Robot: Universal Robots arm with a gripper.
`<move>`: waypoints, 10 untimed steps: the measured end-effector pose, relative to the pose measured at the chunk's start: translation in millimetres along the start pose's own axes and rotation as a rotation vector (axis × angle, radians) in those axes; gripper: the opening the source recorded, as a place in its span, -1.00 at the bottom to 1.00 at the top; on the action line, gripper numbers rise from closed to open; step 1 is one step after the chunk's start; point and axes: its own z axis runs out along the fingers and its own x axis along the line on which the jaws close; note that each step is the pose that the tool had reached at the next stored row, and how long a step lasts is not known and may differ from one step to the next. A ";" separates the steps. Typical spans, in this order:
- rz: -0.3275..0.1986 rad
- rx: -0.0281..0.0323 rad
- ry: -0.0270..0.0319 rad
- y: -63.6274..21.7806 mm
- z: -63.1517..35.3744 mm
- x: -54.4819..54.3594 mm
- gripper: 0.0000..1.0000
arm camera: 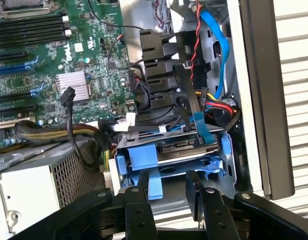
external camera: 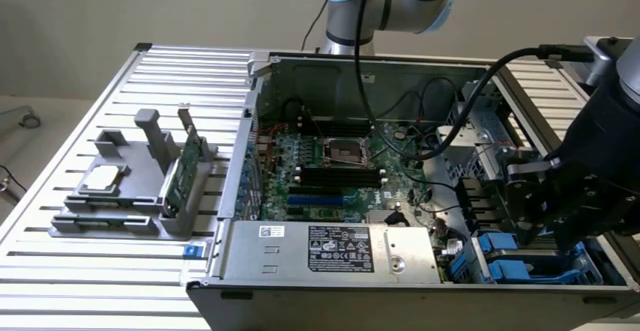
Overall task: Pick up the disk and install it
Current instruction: 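Insert the first disk wire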
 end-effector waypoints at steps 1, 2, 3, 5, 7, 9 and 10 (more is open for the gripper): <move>0.018 0.0014 -0.0004 0.0 0.2 0.0 -0.15; 0.035 0.0028 -0.0009 0.0 0.5 0.0 -0.15; 0.053 0.0041 -0.0012 0.0 0.7 0.1 -0.15; 0.088 0.0065 -0.0020 0.0 1.5 0.1 -0.15; 0.117 0.0053 -0.0019 0.0 2.7 0.2 -0.15; 0.145 0.0033 -0.0015 -0.1 4.0 0.3 -0.15; 0.159 0.0027 -0.0014 -0.1 4.5 0.3 -0.15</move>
